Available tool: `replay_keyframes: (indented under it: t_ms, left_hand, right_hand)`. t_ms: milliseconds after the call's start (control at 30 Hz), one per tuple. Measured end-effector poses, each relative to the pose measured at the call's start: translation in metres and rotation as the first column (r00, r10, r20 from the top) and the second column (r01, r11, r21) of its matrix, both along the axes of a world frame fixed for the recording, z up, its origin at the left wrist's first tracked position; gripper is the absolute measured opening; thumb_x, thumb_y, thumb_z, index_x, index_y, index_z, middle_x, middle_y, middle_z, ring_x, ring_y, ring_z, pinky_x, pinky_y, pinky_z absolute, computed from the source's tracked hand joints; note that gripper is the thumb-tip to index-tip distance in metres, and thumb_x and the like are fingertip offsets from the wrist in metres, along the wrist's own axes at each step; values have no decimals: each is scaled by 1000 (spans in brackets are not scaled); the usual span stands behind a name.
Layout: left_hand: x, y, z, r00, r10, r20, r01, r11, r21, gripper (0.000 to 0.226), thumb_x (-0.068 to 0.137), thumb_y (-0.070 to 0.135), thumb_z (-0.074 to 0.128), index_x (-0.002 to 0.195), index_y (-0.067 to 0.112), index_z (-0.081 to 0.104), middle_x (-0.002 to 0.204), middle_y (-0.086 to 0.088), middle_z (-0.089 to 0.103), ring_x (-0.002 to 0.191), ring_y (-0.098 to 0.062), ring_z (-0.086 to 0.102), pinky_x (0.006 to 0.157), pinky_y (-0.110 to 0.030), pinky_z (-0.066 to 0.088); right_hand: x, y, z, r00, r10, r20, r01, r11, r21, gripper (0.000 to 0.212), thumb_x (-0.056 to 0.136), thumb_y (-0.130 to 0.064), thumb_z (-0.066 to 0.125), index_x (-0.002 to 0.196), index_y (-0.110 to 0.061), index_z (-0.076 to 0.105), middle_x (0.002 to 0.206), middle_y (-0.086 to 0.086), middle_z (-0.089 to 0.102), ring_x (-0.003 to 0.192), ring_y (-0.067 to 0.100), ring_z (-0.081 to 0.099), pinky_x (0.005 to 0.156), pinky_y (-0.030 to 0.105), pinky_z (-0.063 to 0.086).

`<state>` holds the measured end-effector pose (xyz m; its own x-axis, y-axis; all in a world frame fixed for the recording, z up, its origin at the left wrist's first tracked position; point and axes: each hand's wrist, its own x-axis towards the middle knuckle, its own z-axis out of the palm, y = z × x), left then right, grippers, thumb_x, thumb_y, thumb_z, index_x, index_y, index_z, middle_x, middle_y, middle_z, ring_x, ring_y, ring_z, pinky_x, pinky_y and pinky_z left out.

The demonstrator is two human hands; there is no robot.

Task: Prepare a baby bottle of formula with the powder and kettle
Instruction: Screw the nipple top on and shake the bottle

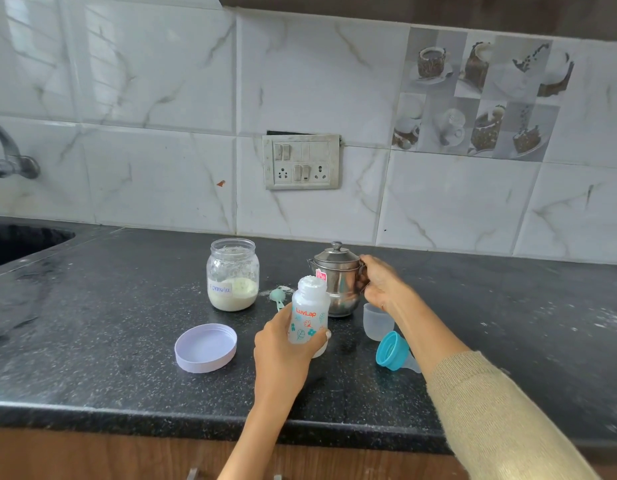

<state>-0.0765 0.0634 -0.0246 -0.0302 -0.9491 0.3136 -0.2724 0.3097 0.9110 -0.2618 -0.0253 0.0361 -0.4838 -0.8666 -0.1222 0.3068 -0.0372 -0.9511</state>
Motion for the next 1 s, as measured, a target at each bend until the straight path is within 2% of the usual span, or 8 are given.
replay_keyframes:
  t_ms: [100,367,500,600,700,800,900,1000]
  left_hand:
    - [0,0,-1,1000,5,16,-4,1000,-12,55,72,29,79,123,21,59,118,3,65,111,-15,60,94,-39,52]
    - [1,-2,-1,1000,6,21,-6,1000,-11,60,73,30,79,127,20,56,120,2,64,113,-16,59,95,-38,51]
    - [1,-2,-1,1000,-3,26,3,1000,1,61,72,32,79,127,19,56,122,0,64,114,-17,59,95,-42,51]
    - [0,-1,-1,1000,6,28,-6,1000,-5,61,73,29,79,127,18,56,123,-2,63,115,-18,58,95,-39,51]
    - [0,1,1,1000,12,27,-12,1000,1,62,73,28,79,129,16,54,125,-4,62,118,-20,57,95,-38,49]
    - [0,2,2,999,14,37,-14,1000,-3,56,73,29,79,122,15,58,122,-5,64,114,-21,58,91,-37,51]
    - [0,3,3,999,17,41,-17,1000,-4,49,73,29,79,115,14,60,117,-5,66,110,-22,60,86,-34,50]
    - [1,5,4,1000,12,27,-11,1000,-5,46,72,28,80,112,14,62,112,-4,67,107,-21,61,85,-34,51]
  right_hand:
    - [-1,5,2,999,3,-49,-1,1000,28,25,95,-10,45,71,-16,50,61,-1,40,52,9,34,46,21,33]
    - [0,16,5,962,6,-274,24,994,107,22,90,-15,49,69,-14,54,61,4,48,58,13,42,59,28,35]
    - [-3,30,13,835,-40,-549,117,988,106,10,92,-21,51,89,-11,50,88,7,52,82,18,47,77,36,43]
    - [-11,44,26,711,-85,-698,160,986,44,11,93,-23,51,94,-12,48,96,4,51,88,18,48,75,28,36]
    - [-15,61,41,504,251,-826,107,931,348,26,91,-41,52,89,-15,51,93,6,54,83,18,51,74,30,38]
    - [-11,81,52,314,626,-714,112,722,683,73,82,-65,52,136,-17,41,131,6,55,115,24,53,83,35,47]
    - [-2,94,53,183,707,-683,127,672,730,84,77,-67,56,143,-21,33,144,6,46,122,25,51,95,35,48]
    - [1,100,49,151,734,-662,122,651,749,97,70,-70,60,147,-23,24,152,7,34,120,26,54,95,37,51]
